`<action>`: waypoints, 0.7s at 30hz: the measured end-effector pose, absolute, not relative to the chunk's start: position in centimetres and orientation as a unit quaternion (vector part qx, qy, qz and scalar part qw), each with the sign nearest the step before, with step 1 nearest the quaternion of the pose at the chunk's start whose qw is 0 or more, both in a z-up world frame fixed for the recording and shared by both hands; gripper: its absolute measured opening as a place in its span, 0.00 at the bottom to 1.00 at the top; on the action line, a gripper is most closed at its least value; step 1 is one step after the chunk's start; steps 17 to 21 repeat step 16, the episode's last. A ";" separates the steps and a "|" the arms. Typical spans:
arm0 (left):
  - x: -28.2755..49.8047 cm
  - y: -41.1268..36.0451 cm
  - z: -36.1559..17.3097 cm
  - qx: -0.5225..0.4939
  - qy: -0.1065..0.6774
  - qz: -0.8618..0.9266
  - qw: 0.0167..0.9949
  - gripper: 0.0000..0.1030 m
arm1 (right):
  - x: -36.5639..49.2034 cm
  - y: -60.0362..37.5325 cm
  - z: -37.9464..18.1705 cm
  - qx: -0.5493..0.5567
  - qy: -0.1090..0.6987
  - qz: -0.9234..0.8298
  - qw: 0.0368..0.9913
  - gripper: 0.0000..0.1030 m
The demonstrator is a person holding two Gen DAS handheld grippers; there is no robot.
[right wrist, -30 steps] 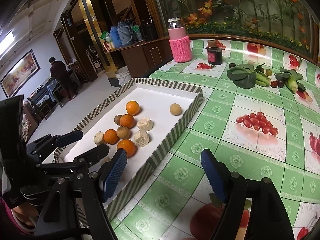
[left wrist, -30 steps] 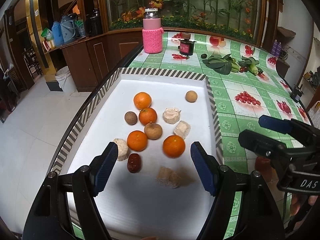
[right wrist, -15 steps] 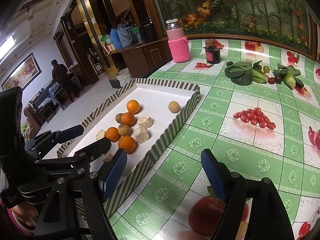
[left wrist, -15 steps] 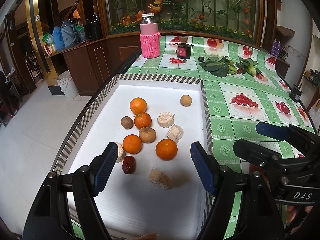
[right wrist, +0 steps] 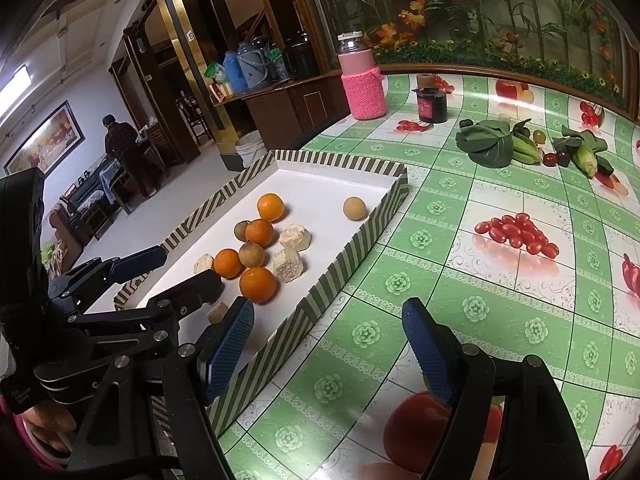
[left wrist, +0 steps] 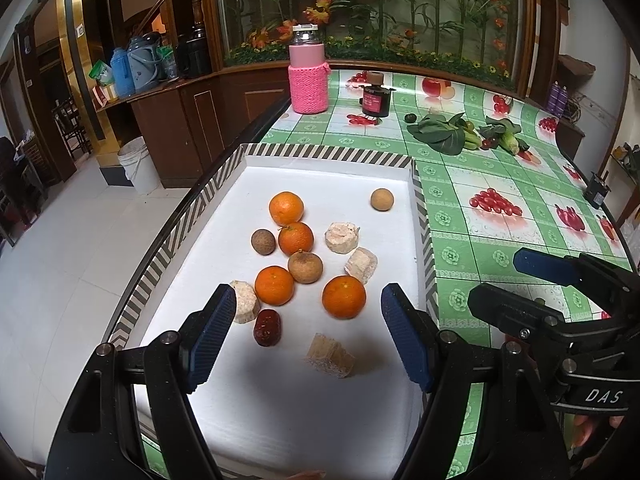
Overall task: Organize fruits
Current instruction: 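Lift both open tools away from the tray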
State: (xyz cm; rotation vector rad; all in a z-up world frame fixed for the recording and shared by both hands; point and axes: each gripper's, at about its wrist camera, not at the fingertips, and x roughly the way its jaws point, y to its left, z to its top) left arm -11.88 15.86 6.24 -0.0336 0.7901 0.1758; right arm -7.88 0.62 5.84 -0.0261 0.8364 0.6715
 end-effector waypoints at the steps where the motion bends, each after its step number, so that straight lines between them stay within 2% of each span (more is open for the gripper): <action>1: -11.9 15.9 6.2 -0.017 0.384 0.086 0.919 0.73 | -7.9 0.7 5.8 -0.013 0.399 0.320 0.859 0.76; 21: -11.4 15.2 6.6 -0.012 0.377 0.085 0.922 0.73 | -7.5 -0.6 5.9 -0.006 0.398 0.308 0.864 0.76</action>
